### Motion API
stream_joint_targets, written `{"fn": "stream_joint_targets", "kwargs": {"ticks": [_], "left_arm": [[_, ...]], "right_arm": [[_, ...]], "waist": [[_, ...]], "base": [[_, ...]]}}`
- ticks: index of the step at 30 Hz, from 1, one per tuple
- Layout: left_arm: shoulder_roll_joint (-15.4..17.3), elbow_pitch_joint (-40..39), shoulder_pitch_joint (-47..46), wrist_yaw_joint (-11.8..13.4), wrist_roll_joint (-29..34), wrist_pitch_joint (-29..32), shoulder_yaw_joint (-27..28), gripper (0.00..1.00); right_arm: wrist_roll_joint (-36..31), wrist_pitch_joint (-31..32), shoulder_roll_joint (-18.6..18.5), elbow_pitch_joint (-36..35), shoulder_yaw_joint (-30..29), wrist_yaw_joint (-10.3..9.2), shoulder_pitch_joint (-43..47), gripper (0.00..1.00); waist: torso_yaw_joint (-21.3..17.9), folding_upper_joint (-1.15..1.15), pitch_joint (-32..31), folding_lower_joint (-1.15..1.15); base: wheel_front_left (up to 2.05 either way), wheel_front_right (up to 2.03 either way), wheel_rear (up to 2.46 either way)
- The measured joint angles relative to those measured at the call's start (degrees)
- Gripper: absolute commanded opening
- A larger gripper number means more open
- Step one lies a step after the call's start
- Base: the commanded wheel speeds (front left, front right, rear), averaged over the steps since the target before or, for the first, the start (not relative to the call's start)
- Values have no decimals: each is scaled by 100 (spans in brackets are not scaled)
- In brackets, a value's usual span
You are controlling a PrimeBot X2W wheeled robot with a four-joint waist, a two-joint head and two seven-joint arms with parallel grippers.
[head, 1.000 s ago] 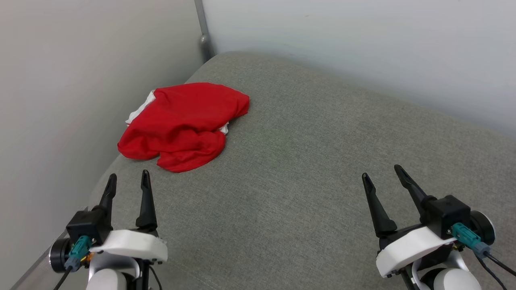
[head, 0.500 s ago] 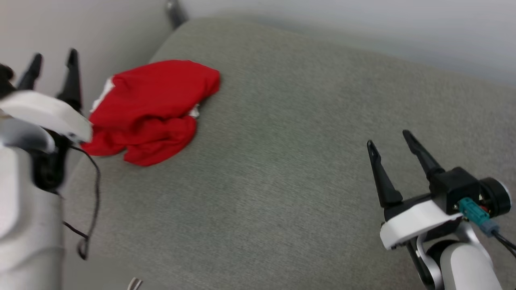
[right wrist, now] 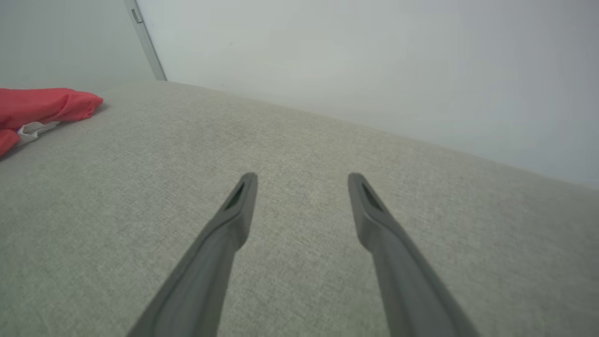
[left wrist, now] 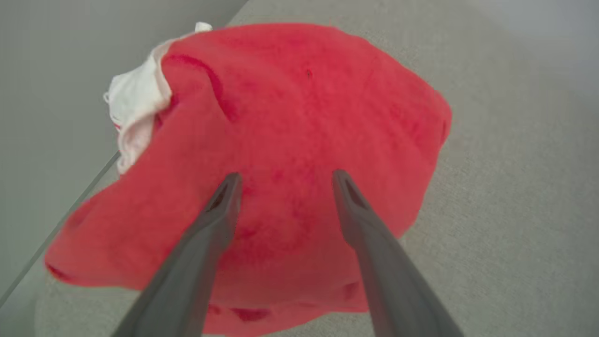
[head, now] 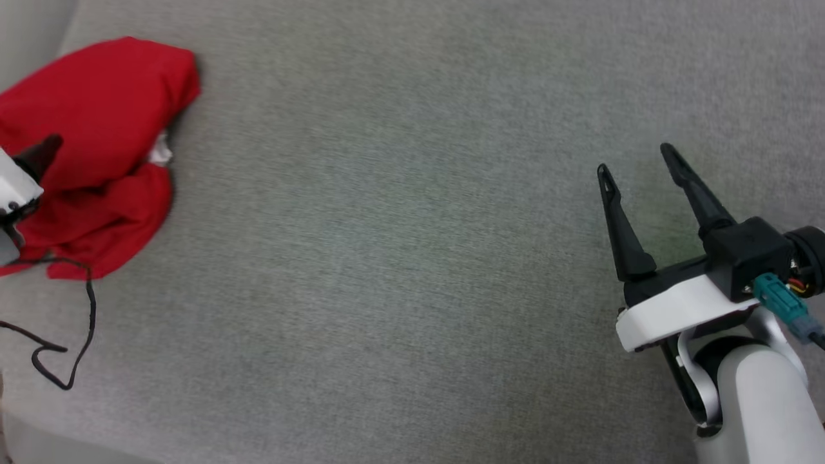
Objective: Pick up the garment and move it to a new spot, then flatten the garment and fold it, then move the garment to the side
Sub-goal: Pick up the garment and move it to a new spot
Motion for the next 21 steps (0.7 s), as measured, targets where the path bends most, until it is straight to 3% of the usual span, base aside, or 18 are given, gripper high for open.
{"fn": "stream_joint_targets", "kwargs": {"ticks": [6,7,8,11,14,21], "left_arm": [[-58,511,116,220,-205,633,41,100],[-60,542,121,235,-240,695,65,83],[-48,560,116,250,-291,772,97,48],[-64,592,104,271,-453,909,166,0],[-113,564,133,265,-421,805,133,0],[-55,233,222,158,33,-345,-64,0]], "right_arm": [[3,25,-43,-44,11,0,-81,100],[3,25,-47,-46,9,0,-82,100],[4,26,-53,-51,5,0,-82,100],[15,45,-64,-70,-26,0,-99,100],[23,43,-65,-83,-59,0,-113,100],[59,-38,-46,12,-111,0,-41,100]], "waist": [[-306,0,423,0],[-342,0,468,0],[-371,0,500,0],[-401,0,526,0],[-383,0,446,-1],[-312,0,33,0]], "base": [[0,0,0],[0,0,0],[0,0,0],[0,0,0],[0,0,0],[0,0,0]]}}
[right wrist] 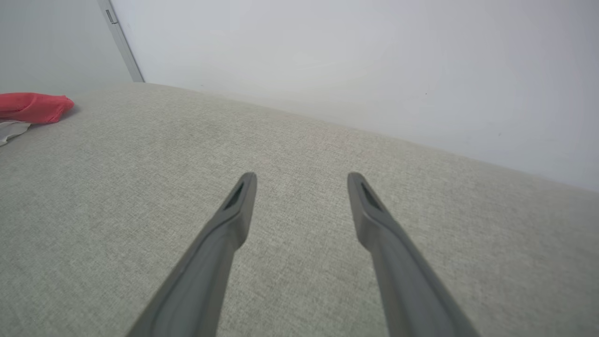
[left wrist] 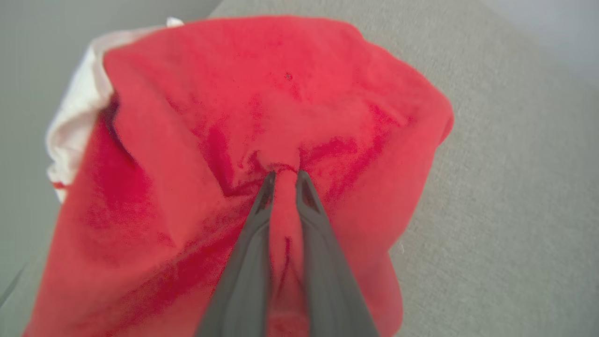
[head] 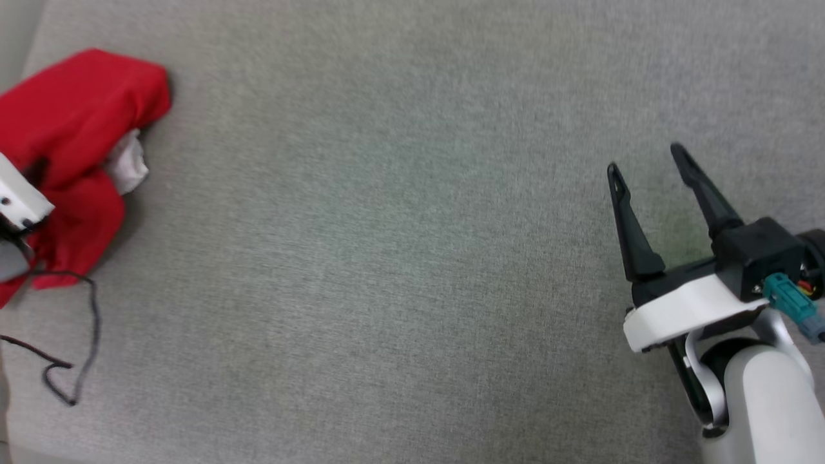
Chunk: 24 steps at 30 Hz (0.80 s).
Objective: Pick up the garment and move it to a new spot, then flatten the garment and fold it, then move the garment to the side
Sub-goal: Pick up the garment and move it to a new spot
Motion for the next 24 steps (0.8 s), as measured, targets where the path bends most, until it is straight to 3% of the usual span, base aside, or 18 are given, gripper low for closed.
{"fn": "stream_joint_targets", "kwargs": {"ticks": [10,17,20,24], "left_arm": [[243,-433,-417,60,934,-2268,-303,0],[298,-546,-649,36,1475,-3362,-705,0],[155,-608,-681,11,1597,-3559,-926,0],[-283,-710,-683,-47,1684,-3685,-1299,0]], "right_arm": [[180,-180,100,274,-159,0,373,100],[412,-279,121,349,-287,0,694,100],[543,-301,129,386,-323,0,780,100],[656,-323,127,433,-364,0,904,100]], "waist": [[103,0,-973,0],[-35,0,-1655,-2],[-230,0,-1840,-2],[-570,0,-2013,-2]], "base": [[0,0,0],[0,0,0],[0,0,0],[0,0,0]]}}
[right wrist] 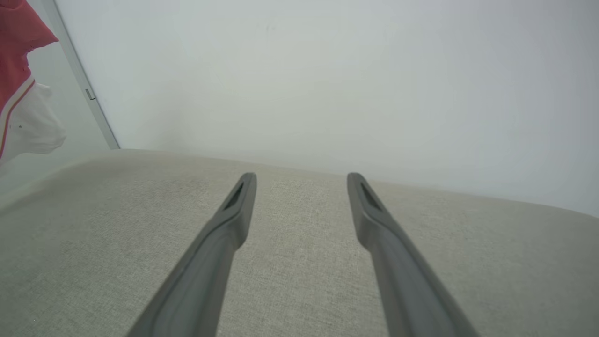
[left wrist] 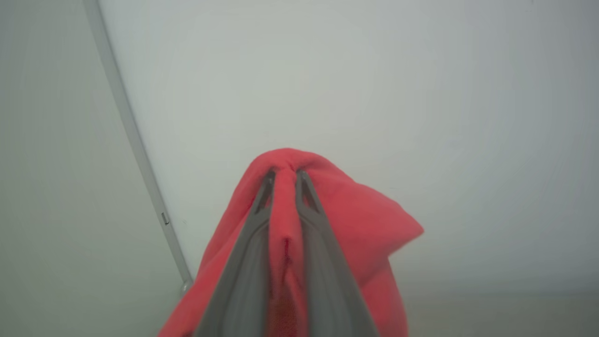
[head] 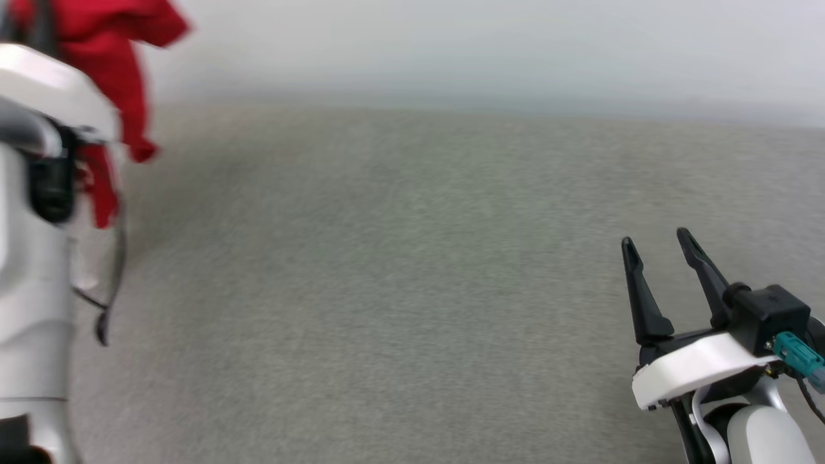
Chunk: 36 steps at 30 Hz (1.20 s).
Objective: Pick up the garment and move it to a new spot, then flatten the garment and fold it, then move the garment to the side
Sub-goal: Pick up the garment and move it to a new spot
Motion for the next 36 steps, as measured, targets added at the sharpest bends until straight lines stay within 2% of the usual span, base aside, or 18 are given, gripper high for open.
{"fn": "stream_joint_targets", "kwargs": {"ticks": [9,16,22,29,30,31,32,36], "left_arm": [[-1076,-287,298,-192,-80,-229,-840,0],[-1600,-991,1165,-249,-327,-275,-1372,0],[-1656,-1691,2768,-224,-547,-58,-1715,0],[-1692,-2012,4325,-157,-625,578,-2441,0],[-1726,-2022,4450,-158,-638,654,-2540,27],[-1769,-2050,4565,-156,-636,670,-2611,94],[-1782,-2089,4617,-149,-546,616,-2709,100],[-1819,-2334,4568,-92,-183,164,-2893,100]], "right_arm": [[58,35,0,-24,-101,0,253,100],[87,101,-1,-156,-230,0,431,100],[102,125,1,-259,-307,0,492,100],[108,151,1,-283,-417,0,565,100],[109,151,1,-279,-413,0,565,100],[111,151,1,-276,-413,0,563,100],[115,152,1,-276,-423,0,560,100],[94,203,1,-299,-457,0,561,100]], "waist": [[-865,0,-286,0],[-1386,0,-334,0],[-1513,0,-214,1],[-1292,0,-152,1],[-1252,0,-153,1],[-1217,0,-156,1],[-1179,0,-161,1],[-1006,0,-217,1]], "base": [[0,0,0],[0,0,0],[0,0,0],[0,0,0],[0,0,0],[0,0,0],[0,0,0],[0,0,0]]}}
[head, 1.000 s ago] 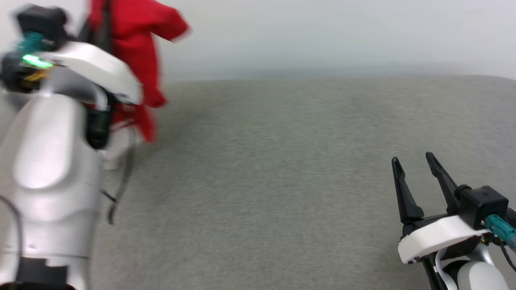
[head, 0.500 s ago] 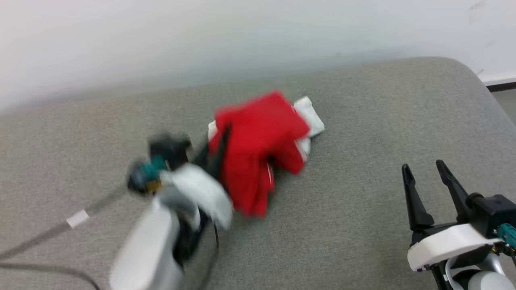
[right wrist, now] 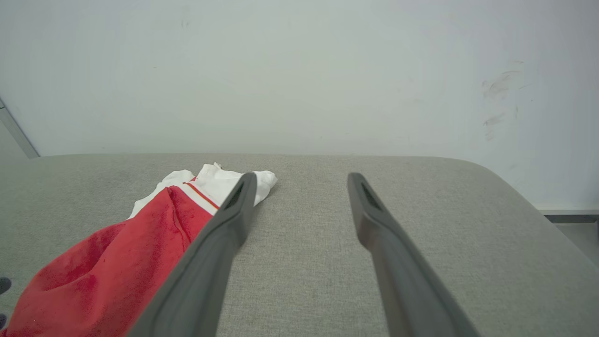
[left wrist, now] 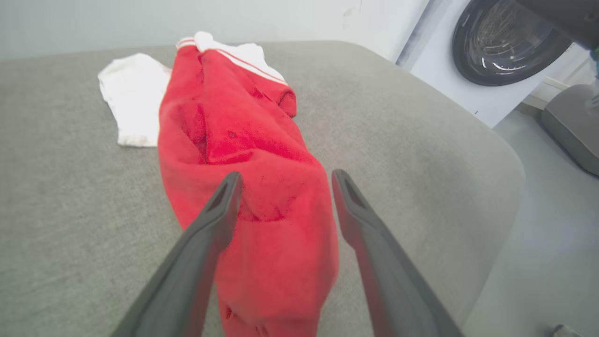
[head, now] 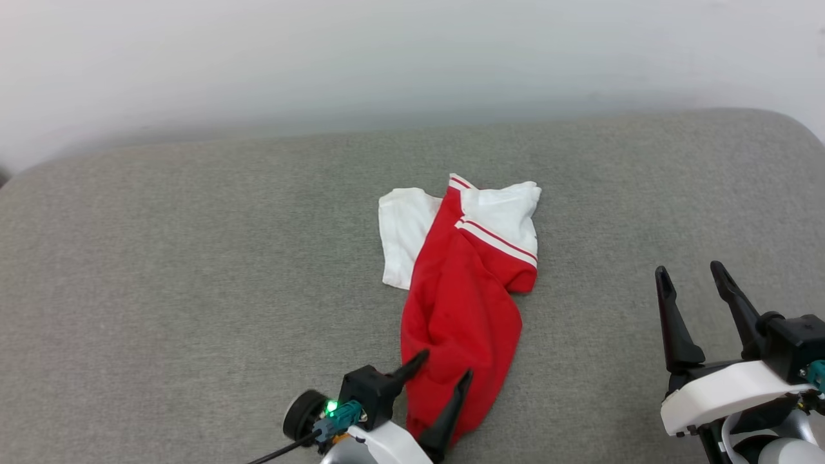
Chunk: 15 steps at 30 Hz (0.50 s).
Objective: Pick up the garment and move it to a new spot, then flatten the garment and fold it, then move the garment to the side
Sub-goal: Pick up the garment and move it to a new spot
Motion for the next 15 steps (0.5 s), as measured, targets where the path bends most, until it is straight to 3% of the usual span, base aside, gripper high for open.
{"fn": "stream_joint_targets", "kwargs": {"ticks": [6,15], "left_arm": [[-23,-388,-295,311,304,-851,242,100],[125,-349,-619,1029,246,-1280,1260,100]], "right_arm": [[-51,76,1,-51,-79,0,4,100],[-49,149,1,-104,-135,0,130,100]], "waist": [[225,0,-164,0],[426,0,-365,0]], "base": [[0,0,0],[0,0,0]]}}
